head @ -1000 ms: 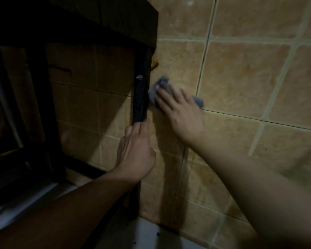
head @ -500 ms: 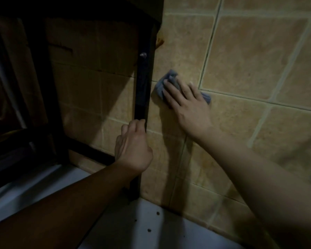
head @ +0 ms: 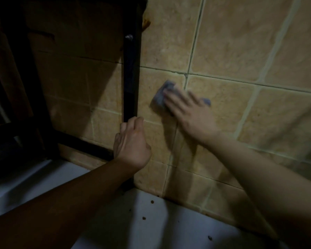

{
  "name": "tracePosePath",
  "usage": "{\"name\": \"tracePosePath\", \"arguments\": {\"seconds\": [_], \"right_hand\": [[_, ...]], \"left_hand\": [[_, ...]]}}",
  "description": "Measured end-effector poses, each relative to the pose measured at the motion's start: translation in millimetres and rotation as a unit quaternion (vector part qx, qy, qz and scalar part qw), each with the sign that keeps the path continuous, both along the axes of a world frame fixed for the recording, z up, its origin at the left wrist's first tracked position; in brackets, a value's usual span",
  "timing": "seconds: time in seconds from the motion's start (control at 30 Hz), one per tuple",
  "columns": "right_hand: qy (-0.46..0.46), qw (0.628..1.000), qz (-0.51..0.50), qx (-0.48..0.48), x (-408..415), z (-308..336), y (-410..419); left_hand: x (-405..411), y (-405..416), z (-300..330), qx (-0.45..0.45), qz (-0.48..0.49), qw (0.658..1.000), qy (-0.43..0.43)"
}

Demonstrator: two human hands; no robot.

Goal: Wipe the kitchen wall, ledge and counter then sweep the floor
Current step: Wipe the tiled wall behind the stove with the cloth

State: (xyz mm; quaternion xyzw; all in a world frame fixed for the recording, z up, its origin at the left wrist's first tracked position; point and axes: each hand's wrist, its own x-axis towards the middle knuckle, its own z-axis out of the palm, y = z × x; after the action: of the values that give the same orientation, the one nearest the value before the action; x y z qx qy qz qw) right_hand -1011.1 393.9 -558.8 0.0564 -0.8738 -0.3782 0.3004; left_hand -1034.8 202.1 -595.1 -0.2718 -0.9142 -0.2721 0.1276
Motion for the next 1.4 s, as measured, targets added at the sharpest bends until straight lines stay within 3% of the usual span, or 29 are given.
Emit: {"name": "tracePosePath", "arguments": {"seconds": [0.1, 0.23, 0.3, 0.37, 0.5, 0.57, 0.63, 0.8, 0.87, 0.97, 1.1, 1.17, 1.3, 1.4], "right_hand": [[0.052, 0.998, -0.013, -0.037, 16.8, -1.6, 13.8], [-0.098, 0.995, -0.009, 0.004, 43.5, -77.6, 23.2], [-0.138, 0.99, -0.011, 0.01, 55.9, -82.8, 27.2], [-0.124, 0.992, -0.015, 0.018, 59.4, -63.0, 32.4], [0.049, 0.998, -0.01, -0.043, 67.1, -5.3, 48.2], [0.089, 0.993, -0.023, -0.072, 73.8, -4.6, 61.0], [0.079, 0.993, -0.016, -0.083, 83.0, -31.9, 67.9], [-0.084, 0.996, -0.008, 0.005, 110.9, -106.6, 89.3], [-0.06, 0.998, 0.013, 0.007, 112.9, -88.2, 91.9], [0.065, 0.996, 0.035, -0.044, 119.5, -37.4, 86.9], [0.163, 0.982, -0.008, -0.092, 123.6, -18.0, 87.4], [0.169, 0.98, -0.018, -0.101, 126.4, -46.5, 91.7], [0.066, 0.994, -0.023, -0.083, 147.5, -98.5, 97.4], [0.122, 0.987, -0.016, -0.1, 158.5, -69.6, 107.2]], "left_hand": [[1.1, 5.4, -0.2, -0.002, -0.006, 1.0, -0.007], [13.7, 14.2, -9.0, -0.006, -0.019, 1.0, -0.01], [21.7, 19.0, -11.6, -0.012, -0.033, 0.999, -0.009], [26.8, 22.4, -10.2, -0.007, -0.046, 0.999, -0.01], [32.3, 33.7, -3.1, 0.004, -0.07, 0.998, -0.004], [34.0, 39.0, -1.8, 0.004, -0.075, 0.997, 0.0], [37.9, 43.6, -4.4, -0.005, -0.082, 0.997, -0.001], [54.1, 52.7, -13.3, -0.018, -0.104, 0.994, -0.01], [57.5, 57.7, -13.0, -0.026, -0.109, 0.994, -0.005], [58.9, 67.1, -8.0, -0.019, -0.122, 0.992, 0.005], [62.6, 79.8, -3.7, -0.004, -0.135, 0.991, 0.01], [67.9, 85.2, -7.5, -0.008, -0.146, 0.989, 0.012], [78.7, 88.3, -15.3, -0.019, -0.164, 0.986, 0.011], [84.7, 95.6, -11.8, -0.019, -0.175, 0.984, 0.015]]}}
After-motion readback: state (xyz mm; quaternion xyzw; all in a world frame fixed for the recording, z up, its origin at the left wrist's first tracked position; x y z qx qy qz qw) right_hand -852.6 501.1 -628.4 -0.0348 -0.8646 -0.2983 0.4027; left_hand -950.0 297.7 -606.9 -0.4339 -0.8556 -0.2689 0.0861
